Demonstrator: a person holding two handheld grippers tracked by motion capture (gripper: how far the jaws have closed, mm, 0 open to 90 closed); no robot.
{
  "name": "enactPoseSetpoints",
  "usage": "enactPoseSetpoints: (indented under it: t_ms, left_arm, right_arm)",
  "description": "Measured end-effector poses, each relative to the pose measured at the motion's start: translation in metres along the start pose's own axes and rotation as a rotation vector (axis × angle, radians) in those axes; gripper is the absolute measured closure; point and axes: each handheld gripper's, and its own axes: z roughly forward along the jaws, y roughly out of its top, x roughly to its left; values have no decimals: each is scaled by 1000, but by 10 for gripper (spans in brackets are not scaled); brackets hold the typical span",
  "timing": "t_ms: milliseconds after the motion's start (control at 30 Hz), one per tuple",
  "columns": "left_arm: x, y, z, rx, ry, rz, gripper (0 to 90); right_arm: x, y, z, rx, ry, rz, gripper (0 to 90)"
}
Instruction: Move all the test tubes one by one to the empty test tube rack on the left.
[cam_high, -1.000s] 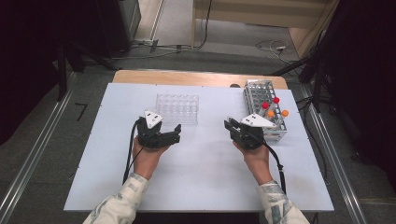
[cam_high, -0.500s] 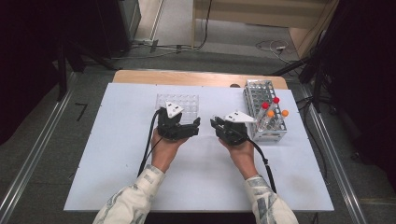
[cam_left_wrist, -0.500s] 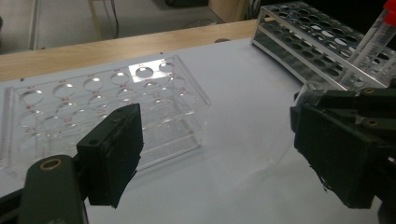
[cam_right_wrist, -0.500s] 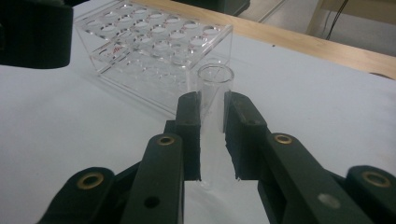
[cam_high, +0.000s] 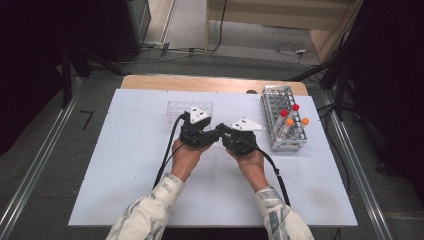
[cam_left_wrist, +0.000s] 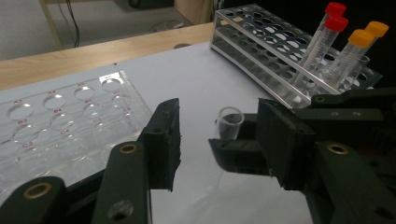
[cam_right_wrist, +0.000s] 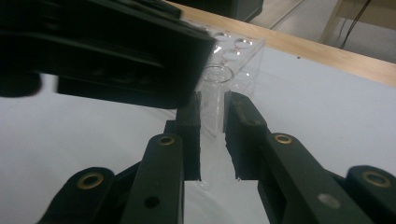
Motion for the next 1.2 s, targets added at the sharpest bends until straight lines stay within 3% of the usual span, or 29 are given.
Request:
enactPoseSetpoints:
  t_ms: [167, 333, 400, 600, 633, 667, 767, 833, 1200]
  left_arm:
    - [0, 0, 4, 31, 10, 12, 677]
    - [2, 0, 6, 37, 9, -1, 687]
    - [2, 0, 6, 45, 10, 4, 749]
    - [1, 1, 7, 38, 11, 12, 764]
    - [0, 1, 7, 31, 21, 19, 767]
    - [0, 2, 6, 22, 29, 27, 767]
    - [0, 5, 4, -11, 46, 30, 767]
    - [3, 8, 2, -42, 72, 28, 768]
    - [8, 23, 1, -120, 118, 7, 768]
  right_arm:
    - [6, 1, 2, -1, 5, -13, 732]
    - [7, 2, 2, -4, 9, -19, 732]
    - [8, 2, 2, 1, 8, -18, 732]
    - [7, 2, 2, -4, 6, -21, 725]
    - [6, 3, 2, -7, 18, -17, 645]
    - [6, 3, 2, -7, 18, -17, 645]
    - [3, 3, -1, 8, 35, -7, 465]
    - [1, 2, -3, 16, 33, -16, 410]
    - [-15, -3, -22, 24, 16, -19, 330]
